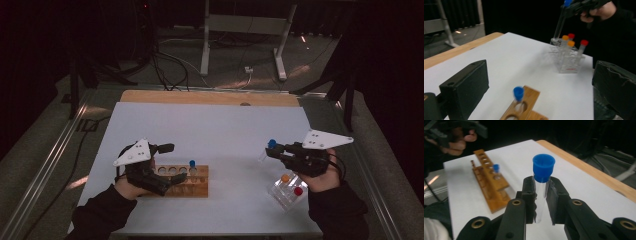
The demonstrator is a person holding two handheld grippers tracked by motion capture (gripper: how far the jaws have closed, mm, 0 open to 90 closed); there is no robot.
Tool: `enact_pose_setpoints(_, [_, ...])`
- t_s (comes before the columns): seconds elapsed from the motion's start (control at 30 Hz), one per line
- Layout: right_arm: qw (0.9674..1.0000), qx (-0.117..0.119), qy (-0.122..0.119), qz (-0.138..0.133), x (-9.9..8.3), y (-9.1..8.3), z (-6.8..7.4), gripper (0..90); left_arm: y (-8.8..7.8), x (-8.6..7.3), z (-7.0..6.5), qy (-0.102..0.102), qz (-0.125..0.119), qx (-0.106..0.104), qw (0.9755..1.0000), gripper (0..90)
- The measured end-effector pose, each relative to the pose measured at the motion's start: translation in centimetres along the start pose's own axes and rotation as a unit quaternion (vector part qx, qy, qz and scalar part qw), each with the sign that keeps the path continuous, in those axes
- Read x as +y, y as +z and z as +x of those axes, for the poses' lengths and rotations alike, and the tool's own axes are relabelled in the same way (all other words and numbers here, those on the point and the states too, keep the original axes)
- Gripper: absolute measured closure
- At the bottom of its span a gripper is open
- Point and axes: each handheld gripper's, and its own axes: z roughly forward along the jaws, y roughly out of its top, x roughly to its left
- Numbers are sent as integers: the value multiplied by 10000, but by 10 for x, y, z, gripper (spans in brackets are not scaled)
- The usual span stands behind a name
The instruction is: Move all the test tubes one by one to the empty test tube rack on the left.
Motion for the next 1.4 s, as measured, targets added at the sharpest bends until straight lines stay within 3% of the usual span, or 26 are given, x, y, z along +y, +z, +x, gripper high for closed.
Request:
enact_pose_setpoints(0.23, [9991, 381, -142, 116, 4, 17, 18, 765, 15, 17, -4, 26, 143, -176, 9997, 23])
enact_pose_setpoints(0.43, [9974, 665, -185, 221, 4, 33, 30, 765, 26, 30, -10, 105, 109, -190, 9997, 46])
enact_pose_setpoints(0.63, [9951, 890, -245, 361, 4, 47, 42, 765, 41, 38, -18, 222, 93, -358, 9991, 84])
enact_pose_setpoints(1.03, [9915, 1181, -311, 455, 3, 64, 55, 765, 70, 45, -34, 464, 149, -782, 9957, 369])
enact_pose_setpoints(1.27, [9908, 1227, -339, 467, 4, 65, 58, 765, 78, 44, -37, 534, 228, -861, 9946, 523])
enact_pose_setpoints(1.4, [9904, 1251, -357, 469, 5, 66, 58, 765, 81, 43, -38, 573, 151, -870, 9944, 604])
